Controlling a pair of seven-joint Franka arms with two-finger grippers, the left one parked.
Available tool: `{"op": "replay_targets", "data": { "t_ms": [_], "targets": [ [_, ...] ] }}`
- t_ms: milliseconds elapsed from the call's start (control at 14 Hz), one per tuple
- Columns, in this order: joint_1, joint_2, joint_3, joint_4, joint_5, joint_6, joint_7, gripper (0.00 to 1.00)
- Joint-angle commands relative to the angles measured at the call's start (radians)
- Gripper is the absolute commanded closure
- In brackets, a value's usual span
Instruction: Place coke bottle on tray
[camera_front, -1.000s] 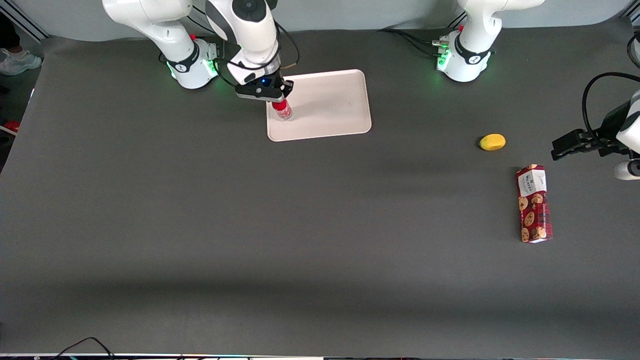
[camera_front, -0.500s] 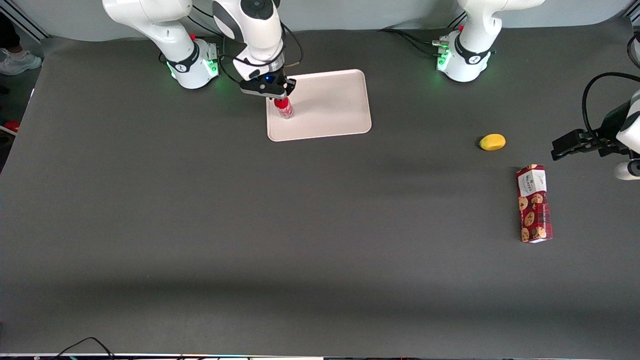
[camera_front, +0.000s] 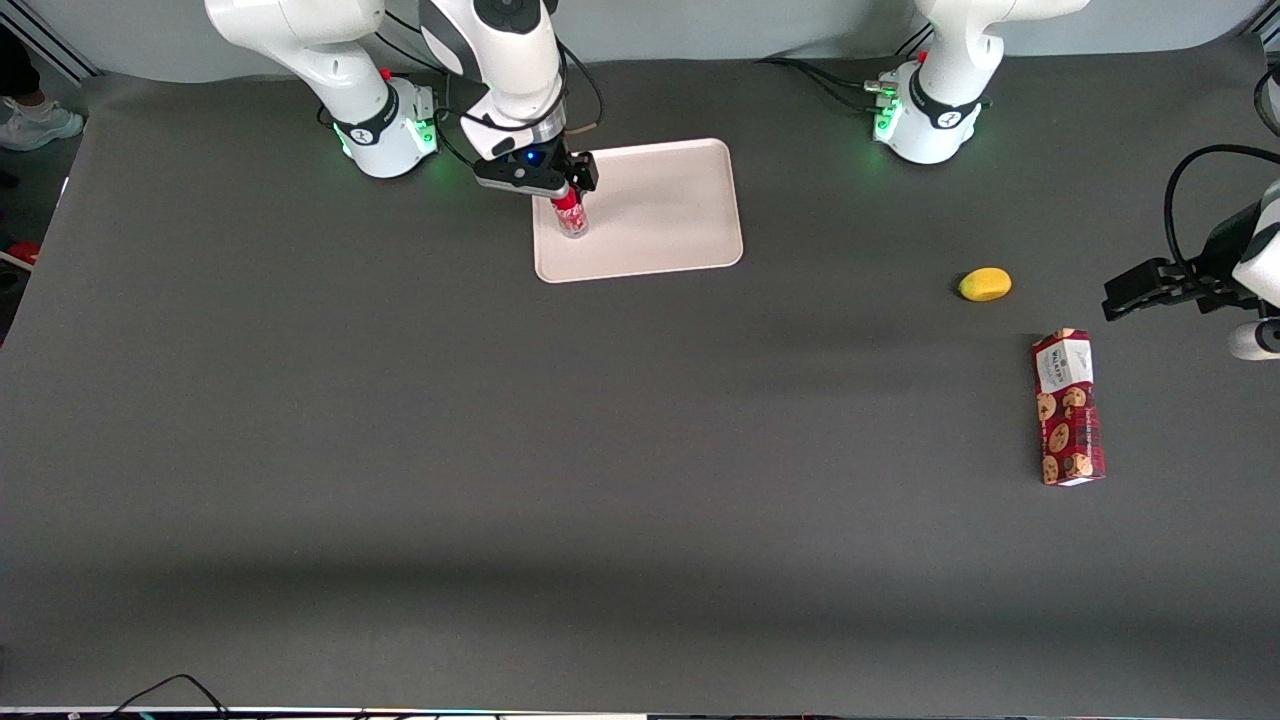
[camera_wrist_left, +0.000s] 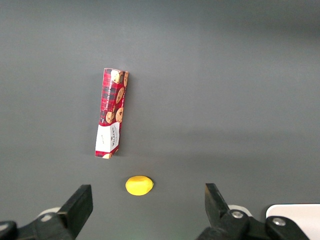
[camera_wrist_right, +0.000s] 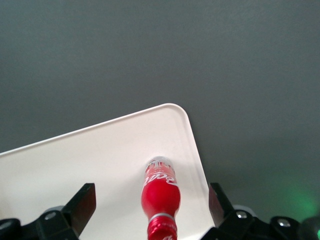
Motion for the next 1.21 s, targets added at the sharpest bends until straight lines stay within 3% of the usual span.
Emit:
{"op": "replay_targets", "data": {
  "t_ms": [0,143,286,571,857,1143],
  "targets": [
    [-0.005,-0.013,-0.077,0.207,-0.064,-0.193,-0.008,0.00],
    [-0.006,0.046,-0.138,0.390,-0.148,-0.333,-0.017,0.00],
    [-0.006,0.132,-0.208,0.588,-0.153,-0.462,-0.058,0.00],
    [-0.008,0.243,-0.394,0.890,-0.223,-0.681,-0.389,0.00],
    [-0.009,0.240,-0.692,0.923,-0.217,-0.700,-0.795,0.00],
    [-0.011,0.297,-0.879,0.912,-0.211,-0.665,-0.944,0.00]
  ]
}}
